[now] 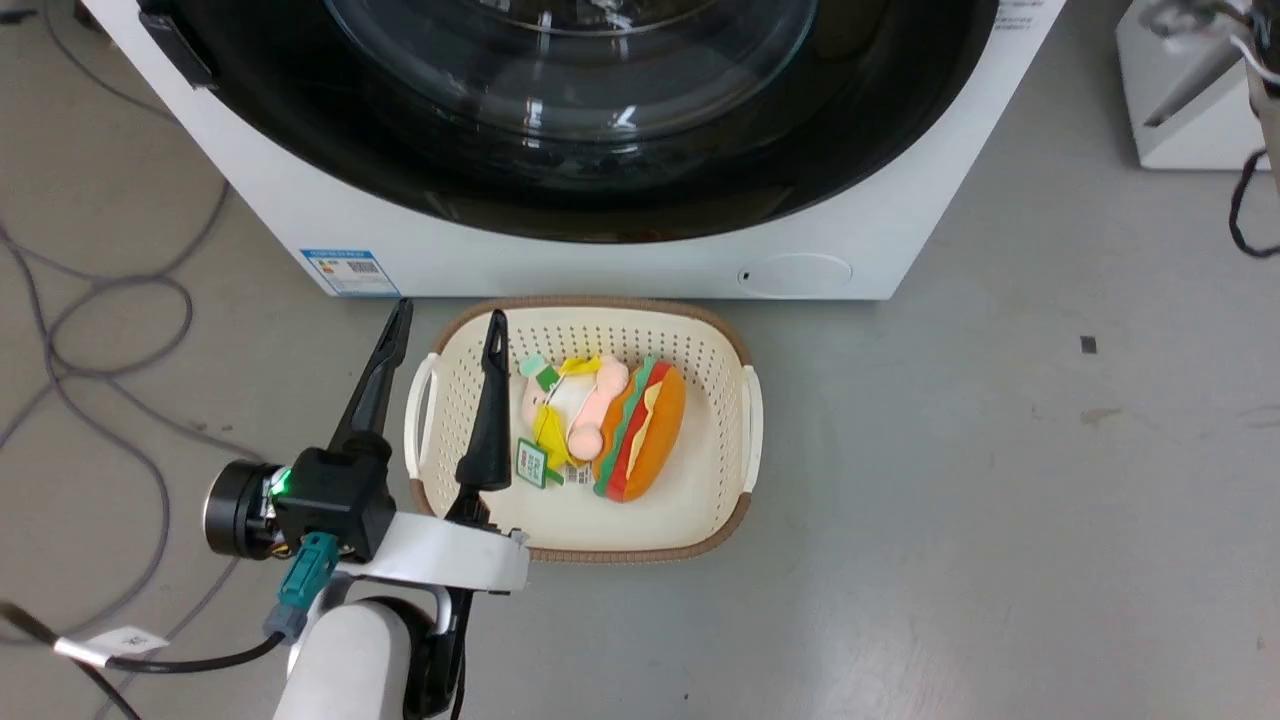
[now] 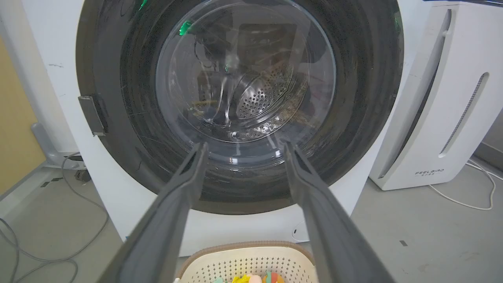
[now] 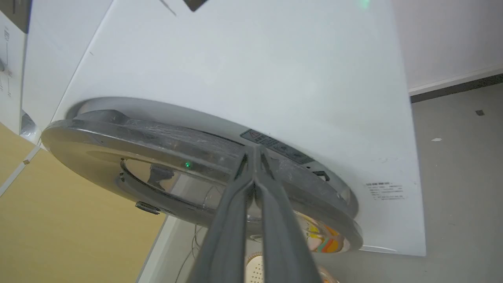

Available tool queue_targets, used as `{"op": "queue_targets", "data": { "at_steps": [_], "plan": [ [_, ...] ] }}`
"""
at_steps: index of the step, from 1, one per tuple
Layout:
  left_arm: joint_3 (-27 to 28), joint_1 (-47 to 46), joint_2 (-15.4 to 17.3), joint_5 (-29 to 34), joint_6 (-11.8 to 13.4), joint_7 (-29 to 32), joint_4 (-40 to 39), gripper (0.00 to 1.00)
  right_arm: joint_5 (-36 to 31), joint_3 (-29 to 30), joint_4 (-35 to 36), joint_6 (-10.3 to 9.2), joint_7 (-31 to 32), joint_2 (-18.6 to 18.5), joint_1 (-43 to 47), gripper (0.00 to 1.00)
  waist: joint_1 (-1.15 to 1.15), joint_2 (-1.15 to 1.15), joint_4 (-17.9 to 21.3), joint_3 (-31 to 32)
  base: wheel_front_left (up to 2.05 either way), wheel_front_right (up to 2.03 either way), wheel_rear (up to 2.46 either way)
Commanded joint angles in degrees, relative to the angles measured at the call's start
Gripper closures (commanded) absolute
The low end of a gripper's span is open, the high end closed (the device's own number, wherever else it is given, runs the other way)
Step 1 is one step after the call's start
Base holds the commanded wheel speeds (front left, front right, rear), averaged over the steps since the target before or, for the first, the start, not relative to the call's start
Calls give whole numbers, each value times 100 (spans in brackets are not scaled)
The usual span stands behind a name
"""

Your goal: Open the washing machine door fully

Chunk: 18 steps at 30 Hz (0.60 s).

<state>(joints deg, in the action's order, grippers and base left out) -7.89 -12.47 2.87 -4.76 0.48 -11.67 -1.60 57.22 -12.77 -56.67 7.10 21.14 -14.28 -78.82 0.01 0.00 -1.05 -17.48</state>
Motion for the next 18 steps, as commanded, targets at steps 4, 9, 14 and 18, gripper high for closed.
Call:
{"op": "queue_targets", "data": {
  "at_steps": [4,9,14,18],
  "plan": [
    [-84,-236,3,-61,-28,-96,-35,0,228,-255,-421,32,172,116,-658,100,-1,0,-77,-247,0,0,0],
    [-141,-365,3,-81,-25,-154,-52,0,340,-474,-762,34,367,122,-1093,100,-1,0,-146,-414,0,0,0],
    [-200,-438,2,-122,0,-213,-48,0,532,-633,-1084,35,648,143,-1471,100,-1,0,-176,-530,0,0,0],
    [-257,-491,1,-162,17,-259,-35,0,738,-737,-1333,37,1038,154,-1723,100,-1,0,-187,-583,0,0,0]
  ]
}}
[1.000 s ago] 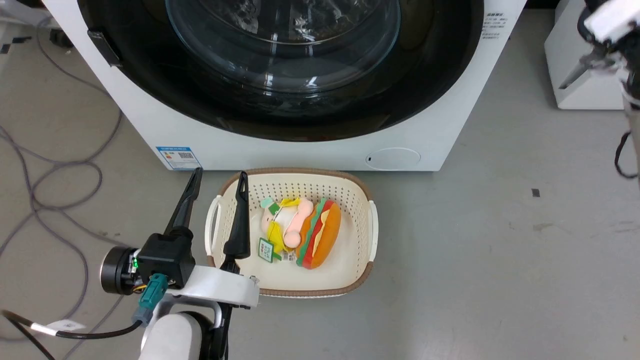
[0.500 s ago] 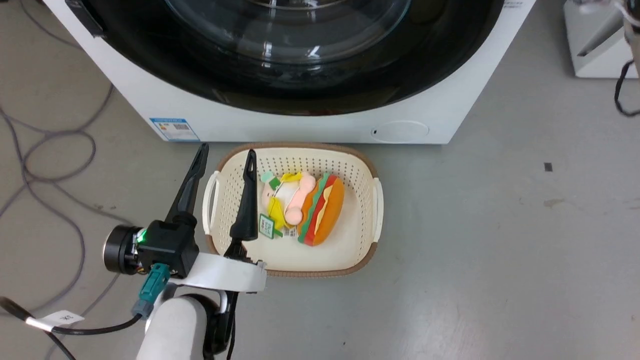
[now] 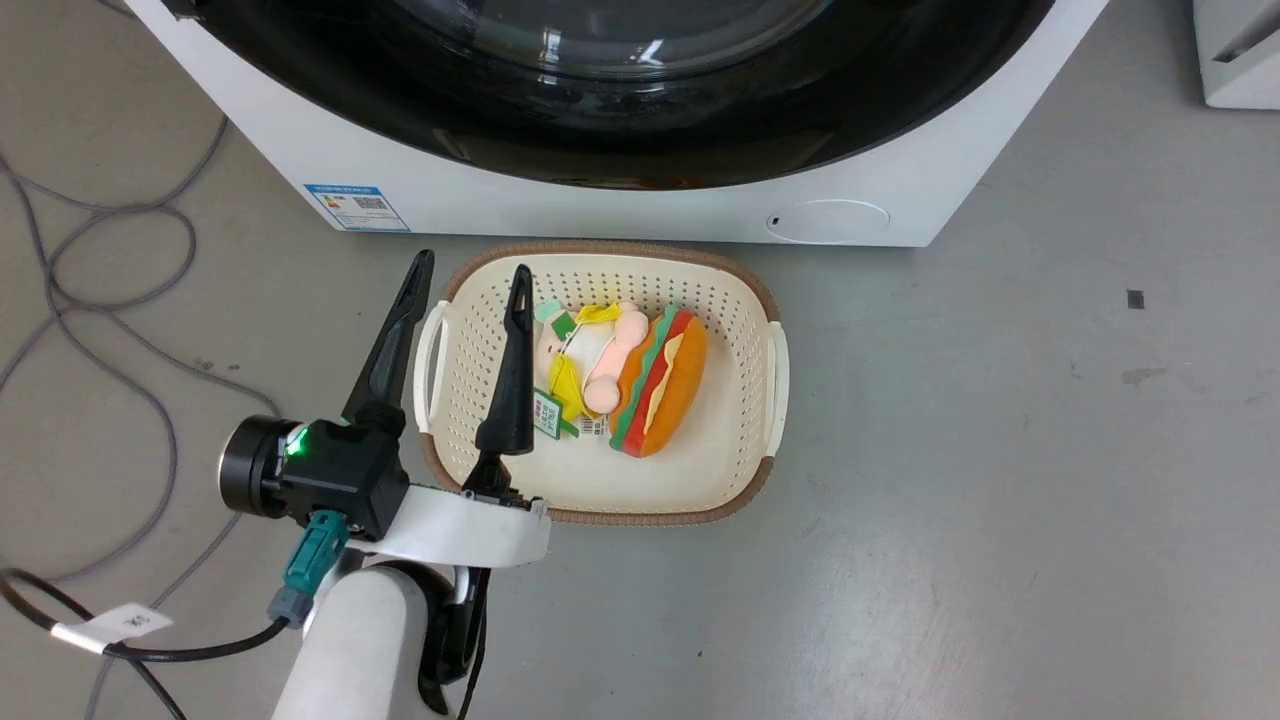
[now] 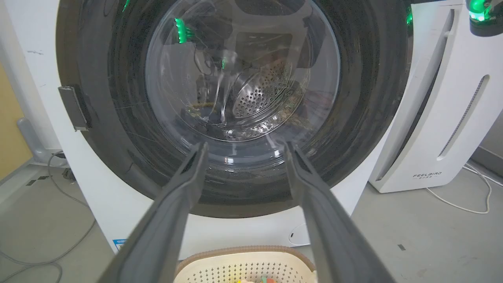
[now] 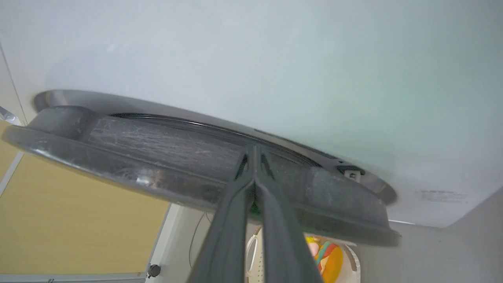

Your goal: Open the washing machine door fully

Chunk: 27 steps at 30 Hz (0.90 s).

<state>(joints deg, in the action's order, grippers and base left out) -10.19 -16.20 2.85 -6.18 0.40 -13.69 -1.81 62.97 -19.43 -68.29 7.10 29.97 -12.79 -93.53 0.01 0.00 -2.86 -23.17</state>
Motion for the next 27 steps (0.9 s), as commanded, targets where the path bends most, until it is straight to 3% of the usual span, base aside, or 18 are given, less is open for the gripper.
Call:
{"op": "queue_targets", "data": {
  "at_steps": [1,10,27],
  "plan": [
    [-42,-132,3,-31,29,-69,-10,0,206,-109,-232,37,265,-4,-307,100,-1,0,-10,-19,0,0,0],
    [-136,-109,3,-76,46,-130,79,0,666,-174,-527,39,1223,-23,-358,100,-1,0,-10,122,0,0,0],
    [-21,514,3,36,11,-130,442,0,1206,-52,363,39,2277,-99,1229,100,-1,0,188,1195,0,0,0]
  ]
}}
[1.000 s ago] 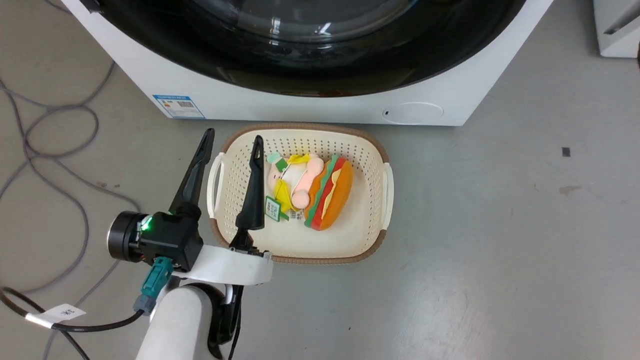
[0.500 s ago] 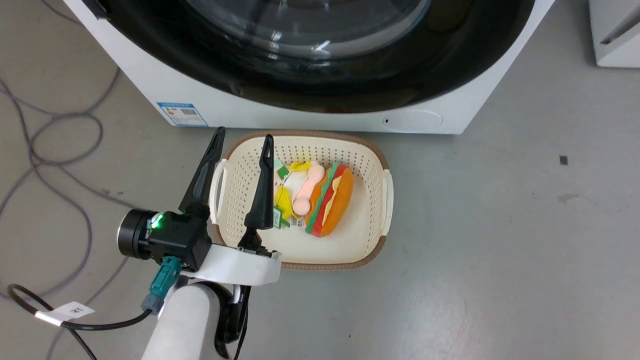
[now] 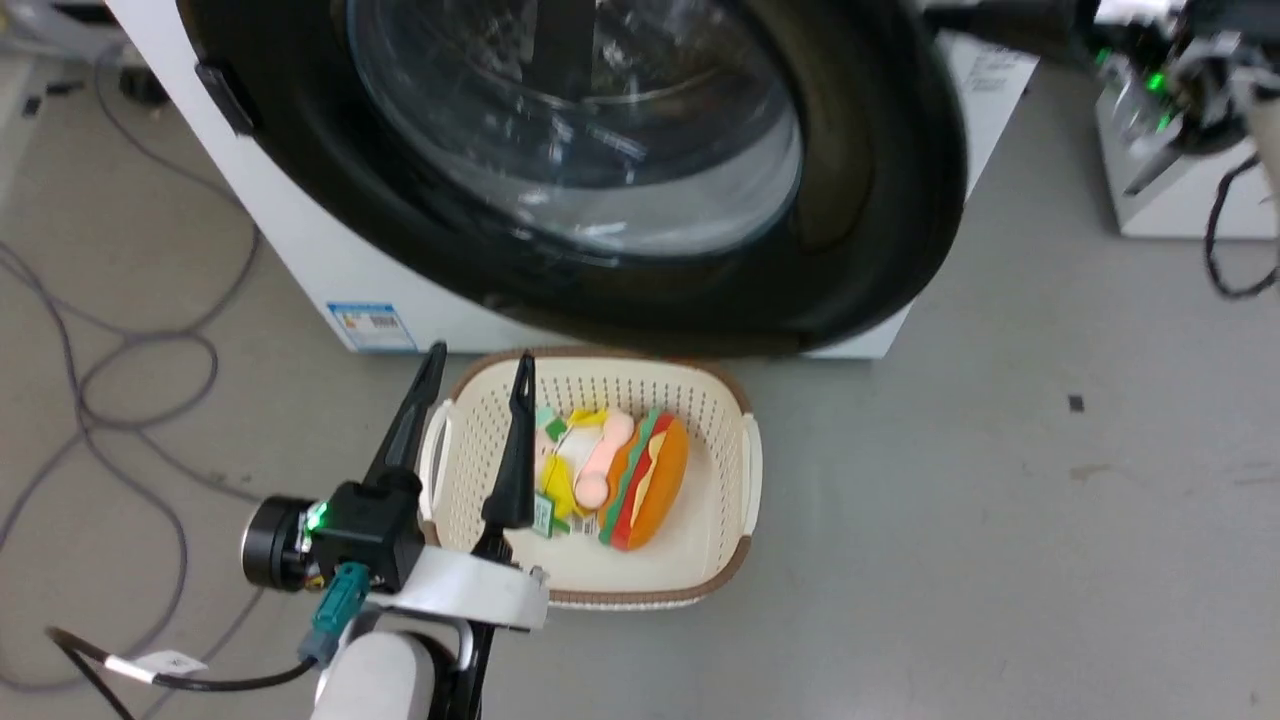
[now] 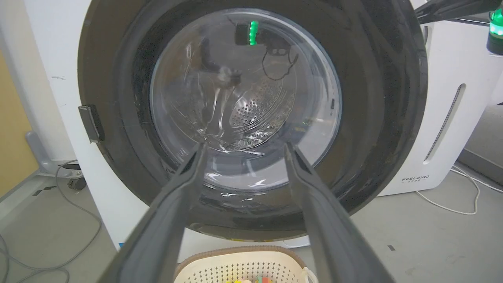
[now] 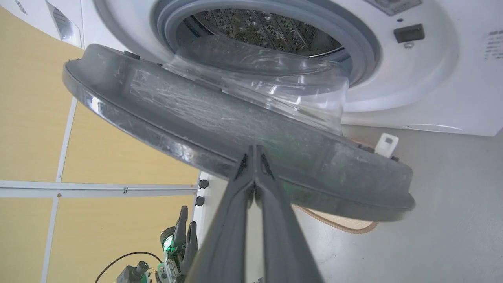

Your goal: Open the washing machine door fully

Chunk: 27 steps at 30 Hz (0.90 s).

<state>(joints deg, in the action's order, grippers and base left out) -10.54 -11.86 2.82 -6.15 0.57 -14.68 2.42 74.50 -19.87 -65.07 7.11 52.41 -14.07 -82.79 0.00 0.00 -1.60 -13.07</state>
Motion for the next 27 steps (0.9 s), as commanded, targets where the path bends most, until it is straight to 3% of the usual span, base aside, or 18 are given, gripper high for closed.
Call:
{"op": "queue_targets", "data": {
  "at_steps": [1,13,19,27],
  "plan": [
    [31,145,6,46,-15,-32,42,0,85,-5,122,37,90,20,282,100,0,0,76,271,0,0,0],
    [236,838,6,169,-42,-32,225,0,474,-13,1382,37,930,4,1733,100,0,0,239,1025,0,0,0],
    [240,925,6,176,-53,-32,266,0,385,238,1701,37,376,-123,2180,100,0,0,237,1138,0,0,0],
    [159,830,6,146,-70,-32,227,0,83,794,1316,37,-963,-203,2096,100,0,0,96,983,0,0,0]
  ]
}}
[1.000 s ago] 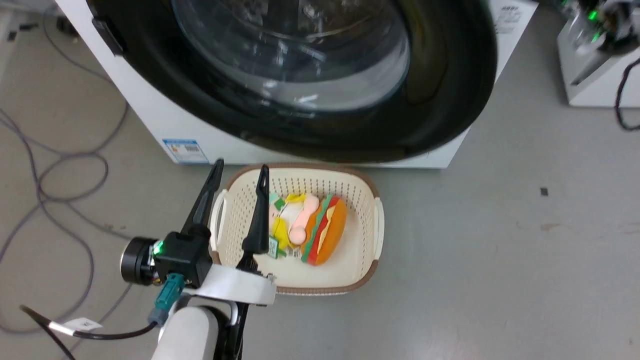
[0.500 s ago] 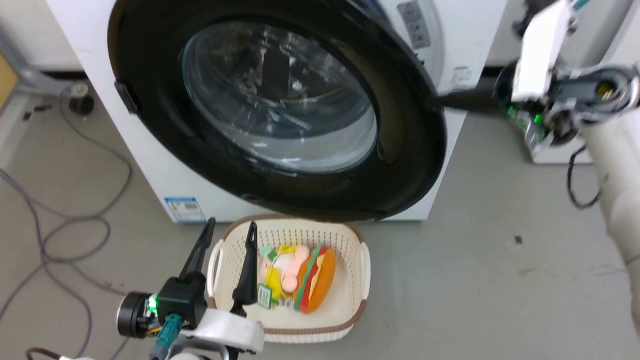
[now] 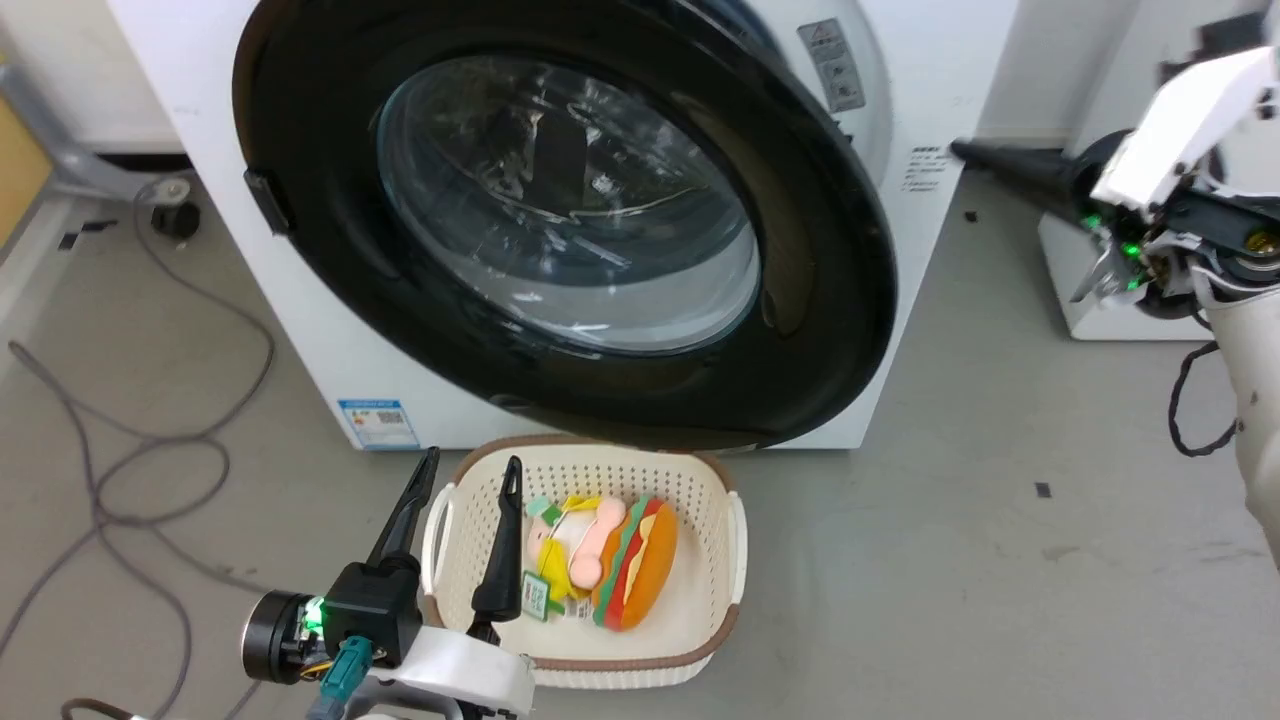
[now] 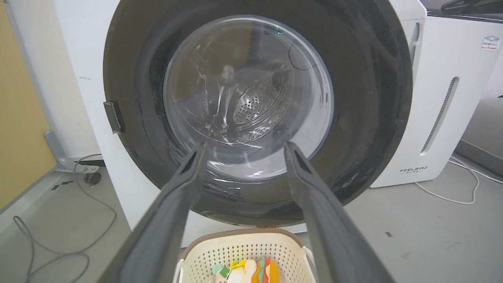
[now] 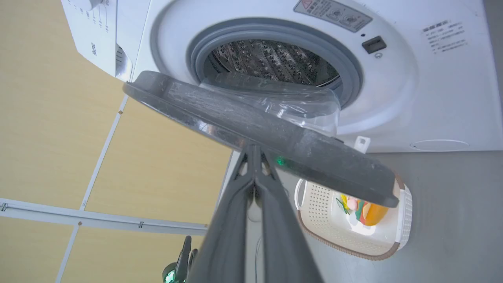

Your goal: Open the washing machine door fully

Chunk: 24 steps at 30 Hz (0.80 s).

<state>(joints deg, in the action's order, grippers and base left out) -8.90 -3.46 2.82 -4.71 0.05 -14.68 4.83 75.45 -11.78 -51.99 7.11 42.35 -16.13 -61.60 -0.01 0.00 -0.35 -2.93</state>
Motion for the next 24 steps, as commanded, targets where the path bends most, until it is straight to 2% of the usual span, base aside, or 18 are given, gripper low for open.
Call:
{"op": "queue_targets", "data": {
  "at_steps": [1,5,10,15,24],
  "plan": [
    [-9,-30,6,3,-21,-32,-25,0,-59,53,-55,37,-170,12,-74,100,1,0,-55,-75,0,0,0],
    [-26,-138,6,5,-30,-32,-55,0,-212,278,-398,37,-872,104,-307,100,1,0,-176,-268,0,0,0],
    [-40,-296,6,-8,-30,-32,-97,0,-374,344,-792,37,-1243,257,-617,100,1,0,-328,-521,0,0,0],
    [-72,-424,6,-25,-15,-32,-129,0,-523,281,-1119,37,-1280,418,-911,100,1,0,-438,-736,0,0,0],
    [-143,-574,6,-59,21,-32,-112,0,-767,37,-1479,37,-971,593,-1198,100,1,0,-523,-922,0,0,0]
  ]
}}
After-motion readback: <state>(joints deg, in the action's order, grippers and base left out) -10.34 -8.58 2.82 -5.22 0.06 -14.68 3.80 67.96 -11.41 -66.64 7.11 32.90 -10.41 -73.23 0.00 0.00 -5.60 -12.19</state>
